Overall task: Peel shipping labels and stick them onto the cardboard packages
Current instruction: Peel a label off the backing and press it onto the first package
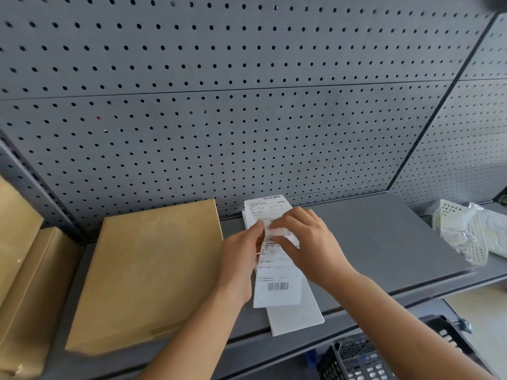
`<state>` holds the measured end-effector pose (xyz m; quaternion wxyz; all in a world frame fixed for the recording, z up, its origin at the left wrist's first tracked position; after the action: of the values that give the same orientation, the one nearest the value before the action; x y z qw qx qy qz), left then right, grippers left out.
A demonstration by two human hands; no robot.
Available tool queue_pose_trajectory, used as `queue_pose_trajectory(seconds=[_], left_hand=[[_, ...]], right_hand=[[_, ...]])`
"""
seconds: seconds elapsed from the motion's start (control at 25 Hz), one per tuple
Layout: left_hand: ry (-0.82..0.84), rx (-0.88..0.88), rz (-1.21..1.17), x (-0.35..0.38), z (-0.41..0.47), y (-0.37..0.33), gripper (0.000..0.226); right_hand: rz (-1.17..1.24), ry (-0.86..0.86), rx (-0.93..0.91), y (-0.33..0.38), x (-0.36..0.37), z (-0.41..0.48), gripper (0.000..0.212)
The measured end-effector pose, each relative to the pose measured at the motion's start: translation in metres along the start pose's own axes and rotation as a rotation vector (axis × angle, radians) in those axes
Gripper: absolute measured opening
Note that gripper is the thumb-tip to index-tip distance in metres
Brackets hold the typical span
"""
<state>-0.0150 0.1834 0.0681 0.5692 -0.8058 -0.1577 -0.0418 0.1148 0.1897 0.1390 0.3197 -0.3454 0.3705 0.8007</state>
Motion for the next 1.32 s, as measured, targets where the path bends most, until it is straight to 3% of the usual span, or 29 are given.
queue_pose_trajectory(seconds=[0.2,0.56,0.84,1.12,1.32], left_hand=[[-0.001,-0.044,-0.014,-0.002,0.003,-0.005,0.017],[-0.039,-0.089,0.055,-0.009,0.014,-0.007,0.022],[0.213,-0.207,0.154,0.014,0.022,0.003,0.036],[0.194,-0.198,0.103,0.016,0.024,0.005,0.022],[0.151,-0.161,0.193,0.013,0.031,0.006,0.021]], right_hand=[[0.008,-0.007,0.021,0.004,0.002,0.005,0.02],[0.022,-0.003,0.017,0.011,-0.011,-0.002,0.018],[0.08,-0.004,0.091,0.004,-0.022,-0.005,0.014],[0.153,-0.077,0.072,0.008,-0.046,-0.01,0.015],[0.199,-0.183,0.008,0.017,-0.083,-0.009,0.014]])
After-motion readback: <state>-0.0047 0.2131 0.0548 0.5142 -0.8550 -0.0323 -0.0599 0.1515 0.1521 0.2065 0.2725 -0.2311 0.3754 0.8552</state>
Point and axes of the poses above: each hand's wrist, its own z-axis towards the middle knuckle, its own x-axis out of the palm, y = z × x, the point moved 9 cm from there along z, towards the middle knuckle, and after that the axes turned 1 degree about x, right-handed, at the moved point
